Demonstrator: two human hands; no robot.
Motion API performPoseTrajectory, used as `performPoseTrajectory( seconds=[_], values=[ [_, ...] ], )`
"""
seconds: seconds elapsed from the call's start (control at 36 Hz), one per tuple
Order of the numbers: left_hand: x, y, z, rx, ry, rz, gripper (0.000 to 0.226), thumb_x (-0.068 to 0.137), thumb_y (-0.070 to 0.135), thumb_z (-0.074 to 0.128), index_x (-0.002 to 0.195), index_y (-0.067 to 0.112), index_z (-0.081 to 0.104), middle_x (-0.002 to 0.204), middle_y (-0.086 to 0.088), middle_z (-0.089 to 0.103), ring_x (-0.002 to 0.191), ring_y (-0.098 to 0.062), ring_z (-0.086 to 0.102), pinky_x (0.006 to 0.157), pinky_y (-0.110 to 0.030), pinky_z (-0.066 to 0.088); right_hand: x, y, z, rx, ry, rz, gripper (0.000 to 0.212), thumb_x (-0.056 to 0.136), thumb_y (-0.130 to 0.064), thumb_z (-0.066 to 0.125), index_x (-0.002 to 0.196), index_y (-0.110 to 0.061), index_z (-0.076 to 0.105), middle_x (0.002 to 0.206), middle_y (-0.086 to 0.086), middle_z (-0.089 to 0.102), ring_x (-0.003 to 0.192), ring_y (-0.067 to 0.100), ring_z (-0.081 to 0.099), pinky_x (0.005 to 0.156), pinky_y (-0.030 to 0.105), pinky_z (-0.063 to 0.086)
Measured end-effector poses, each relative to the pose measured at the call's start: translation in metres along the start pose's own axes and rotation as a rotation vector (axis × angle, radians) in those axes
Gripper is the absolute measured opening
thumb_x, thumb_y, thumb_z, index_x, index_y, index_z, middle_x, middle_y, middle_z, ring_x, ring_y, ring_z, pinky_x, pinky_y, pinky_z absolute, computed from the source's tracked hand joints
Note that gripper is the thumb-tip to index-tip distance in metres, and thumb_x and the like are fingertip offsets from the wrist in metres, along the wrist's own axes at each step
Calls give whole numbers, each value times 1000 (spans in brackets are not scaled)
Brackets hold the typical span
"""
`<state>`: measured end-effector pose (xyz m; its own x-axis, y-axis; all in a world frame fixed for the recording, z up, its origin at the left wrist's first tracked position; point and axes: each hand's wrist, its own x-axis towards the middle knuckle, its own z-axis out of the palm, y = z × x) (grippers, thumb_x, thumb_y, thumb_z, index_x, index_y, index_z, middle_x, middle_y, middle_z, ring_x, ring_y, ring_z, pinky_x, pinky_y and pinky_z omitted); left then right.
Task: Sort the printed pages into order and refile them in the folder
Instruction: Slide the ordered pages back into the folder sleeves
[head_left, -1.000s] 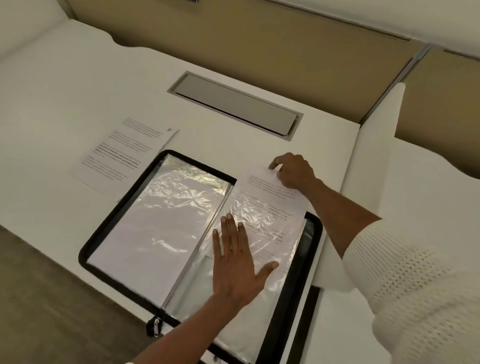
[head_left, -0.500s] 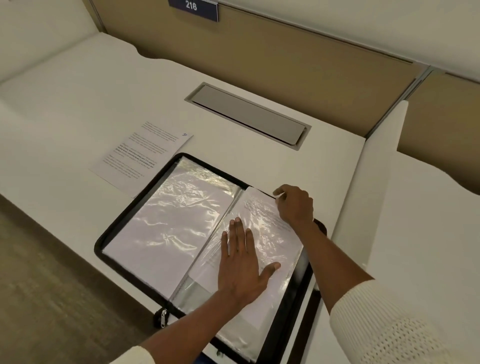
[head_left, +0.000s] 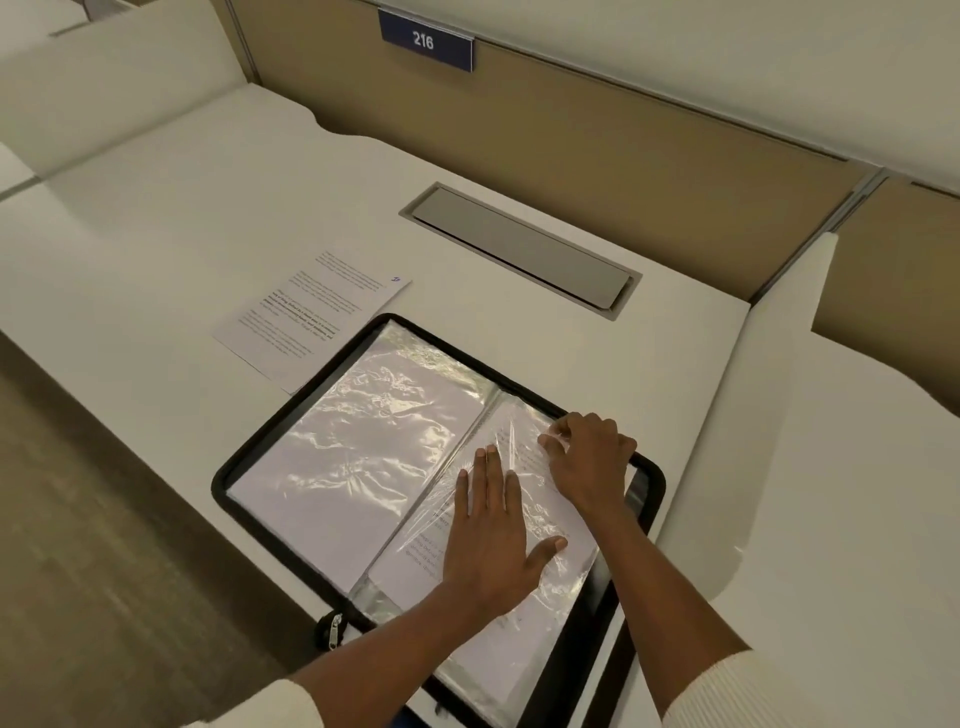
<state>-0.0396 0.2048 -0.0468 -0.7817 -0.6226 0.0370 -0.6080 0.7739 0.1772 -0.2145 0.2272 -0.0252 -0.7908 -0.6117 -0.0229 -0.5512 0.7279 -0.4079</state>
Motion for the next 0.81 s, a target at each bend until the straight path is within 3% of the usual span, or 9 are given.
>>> performPoseTrajectory(
  seconds=[0.19,0.36,0.47,0.64,0.72,0.81],
  values=[
    [1,-1,3,-1,9,0,105,92,90,31,157,9,47,174,-19,14,162,-33,3,127,-54,6,3,-8,-9,-50,-96,61,25,91,-55,68,100,-31,71,113,1,57,118,25,45,101,47,32],
    [1,-1,2,-9,16,1,104,93,89,33,159,9,44,174,-18,15,161,-36,13,124,-55,11,2,-14,-11,-97,-128,18,21,90,-53,68,94,-33,73,116,2,55,119,26,42,100,47,33],
    [1,0,2,-12,-19,-19,105,93,89,32,161,10,40,175,-18,10,162,-36,8,126,-53,7,0,-18,-14,-85,-144,14,20,90,-53,68,92,-33,72,116,2,54,120,26,42,101,47,33],
    [-2,-3,3,-9,0,-31,104,91,90,37,156,10,47,173,-18,18,161,-34,7,132,-50,6,1,-22,-23,-193,-165,49,20,90,-47,63,91,-29,70,116,6,56,116,29,43,96,46,32],
    [-4,-4,3,-32,-4,-25,102,93,88,35,156,8,46,174,-19,16,161,-31,-1,131,-48,0,3,-23,-33,-311,-247,104,33,89,-59,61,94,-27,68,117,6,58,118,30,45,99,48,32],
    [-5,-7,2,-87,-40,-26,102,96,86,31,160,8,38,176,-18,3,160,-27,-15,127,-43,-13,3,-25,-48,-393,-332,169,53,87,-68,63,114,-23,65,131,11,57,130,34,44,109,53,31]
  ],
)
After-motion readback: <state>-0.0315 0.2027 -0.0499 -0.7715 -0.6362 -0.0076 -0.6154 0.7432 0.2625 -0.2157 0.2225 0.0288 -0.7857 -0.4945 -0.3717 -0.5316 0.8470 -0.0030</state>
